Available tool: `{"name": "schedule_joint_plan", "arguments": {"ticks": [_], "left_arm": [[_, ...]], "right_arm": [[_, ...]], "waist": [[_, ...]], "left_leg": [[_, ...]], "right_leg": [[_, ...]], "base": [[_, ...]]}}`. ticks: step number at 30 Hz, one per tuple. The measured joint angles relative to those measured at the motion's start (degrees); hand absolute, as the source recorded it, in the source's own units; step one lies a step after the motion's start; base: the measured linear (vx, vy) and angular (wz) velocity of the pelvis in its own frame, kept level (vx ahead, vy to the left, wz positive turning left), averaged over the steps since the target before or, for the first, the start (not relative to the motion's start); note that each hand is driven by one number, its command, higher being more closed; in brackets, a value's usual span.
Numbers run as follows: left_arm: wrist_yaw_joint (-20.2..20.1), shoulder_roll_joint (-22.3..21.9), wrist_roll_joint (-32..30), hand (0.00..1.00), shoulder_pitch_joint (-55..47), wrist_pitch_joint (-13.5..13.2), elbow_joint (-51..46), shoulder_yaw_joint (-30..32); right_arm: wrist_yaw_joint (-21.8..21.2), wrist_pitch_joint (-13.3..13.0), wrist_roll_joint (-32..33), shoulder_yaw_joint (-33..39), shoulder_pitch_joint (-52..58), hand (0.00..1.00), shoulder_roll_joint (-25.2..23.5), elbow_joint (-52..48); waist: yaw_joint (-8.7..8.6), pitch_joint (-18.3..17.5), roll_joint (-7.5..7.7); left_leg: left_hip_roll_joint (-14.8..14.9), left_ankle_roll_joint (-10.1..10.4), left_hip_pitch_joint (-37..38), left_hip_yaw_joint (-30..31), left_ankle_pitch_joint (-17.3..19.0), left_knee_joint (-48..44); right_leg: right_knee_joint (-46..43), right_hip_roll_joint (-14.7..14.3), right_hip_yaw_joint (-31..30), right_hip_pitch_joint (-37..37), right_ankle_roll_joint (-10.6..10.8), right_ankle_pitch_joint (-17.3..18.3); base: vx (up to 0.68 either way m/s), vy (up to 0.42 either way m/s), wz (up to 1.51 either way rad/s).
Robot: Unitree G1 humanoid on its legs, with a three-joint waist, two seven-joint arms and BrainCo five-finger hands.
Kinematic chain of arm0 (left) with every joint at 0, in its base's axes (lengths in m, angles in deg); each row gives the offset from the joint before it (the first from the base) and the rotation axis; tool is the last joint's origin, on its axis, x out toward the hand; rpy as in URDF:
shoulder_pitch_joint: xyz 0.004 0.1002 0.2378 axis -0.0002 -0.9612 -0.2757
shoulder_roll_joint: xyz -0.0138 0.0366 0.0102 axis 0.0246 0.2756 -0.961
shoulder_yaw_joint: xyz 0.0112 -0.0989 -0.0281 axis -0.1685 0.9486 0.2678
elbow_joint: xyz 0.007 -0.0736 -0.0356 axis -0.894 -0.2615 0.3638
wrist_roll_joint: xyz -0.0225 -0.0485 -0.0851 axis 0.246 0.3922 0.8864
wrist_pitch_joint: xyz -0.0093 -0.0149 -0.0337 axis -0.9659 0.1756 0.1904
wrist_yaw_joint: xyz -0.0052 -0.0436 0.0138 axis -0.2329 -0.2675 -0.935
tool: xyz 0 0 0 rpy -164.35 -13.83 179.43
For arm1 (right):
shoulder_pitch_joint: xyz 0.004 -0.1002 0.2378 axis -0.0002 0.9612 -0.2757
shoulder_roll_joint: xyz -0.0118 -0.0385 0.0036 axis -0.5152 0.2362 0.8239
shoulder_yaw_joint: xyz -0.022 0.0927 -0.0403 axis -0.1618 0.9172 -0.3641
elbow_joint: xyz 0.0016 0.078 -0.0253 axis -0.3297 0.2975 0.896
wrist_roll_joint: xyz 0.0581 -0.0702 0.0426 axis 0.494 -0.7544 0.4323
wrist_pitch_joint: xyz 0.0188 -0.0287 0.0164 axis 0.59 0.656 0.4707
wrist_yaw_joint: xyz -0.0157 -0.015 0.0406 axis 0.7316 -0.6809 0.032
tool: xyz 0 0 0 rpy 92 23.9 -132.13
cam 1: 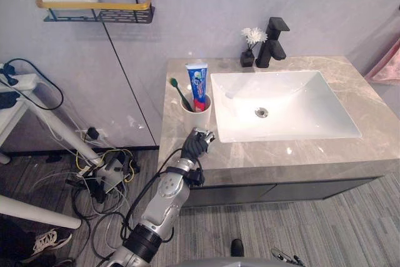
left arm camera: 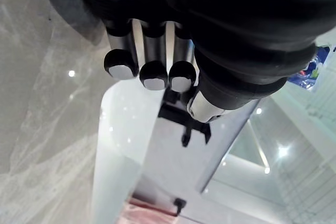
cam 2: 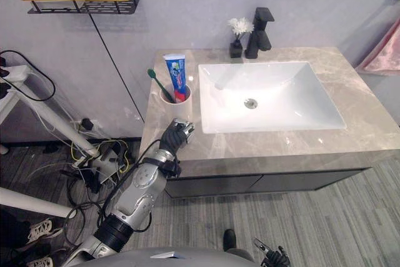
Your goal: Organize washtable
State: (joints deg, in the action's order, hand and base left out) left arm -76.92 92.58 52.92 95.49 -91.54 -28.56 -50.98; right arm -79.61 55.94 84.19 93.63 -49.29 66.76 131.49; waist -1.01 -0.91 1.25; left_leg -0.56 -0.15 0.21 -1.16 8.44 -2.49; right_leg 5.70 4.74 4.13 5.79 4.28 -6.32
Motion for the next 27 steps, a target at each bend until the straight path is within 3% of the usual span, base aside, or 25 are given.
{"name": "schedule_joint_plan", "arguments": {"ticks": [13,27], "left_arm": [[-0.2,0.0,0.1,1.0,0.0,0.0,0.6,0.0],[2.4,-0.4,0.1,1.0,4.8,0.0,6.1,3.4]], "right_arm": [[0.0,0.0,0.0,0.1,0.0,0.0,0.0,0.0],[-0.6,1.1,0.0,2.8,0.0,0.0,-0.4,0.6]], "waist": [[-0.08,0.0,0.06],[-0.46,0.0,0.08]], "left_leg": [[0.0,0.0,0.2,-0.3,0.0,0.1],[0.1,0.0,0.9,-1.9,0.1,0.4]], "right_leg": [[0.0,0.0,-0.2,0.0,0.0,0.0],[0.0,-0.3,-1.8,0.1,0.1,-0.1]], "base": [[0.0,0.0,0.0],[0.0,0.0,-0.05]]}}
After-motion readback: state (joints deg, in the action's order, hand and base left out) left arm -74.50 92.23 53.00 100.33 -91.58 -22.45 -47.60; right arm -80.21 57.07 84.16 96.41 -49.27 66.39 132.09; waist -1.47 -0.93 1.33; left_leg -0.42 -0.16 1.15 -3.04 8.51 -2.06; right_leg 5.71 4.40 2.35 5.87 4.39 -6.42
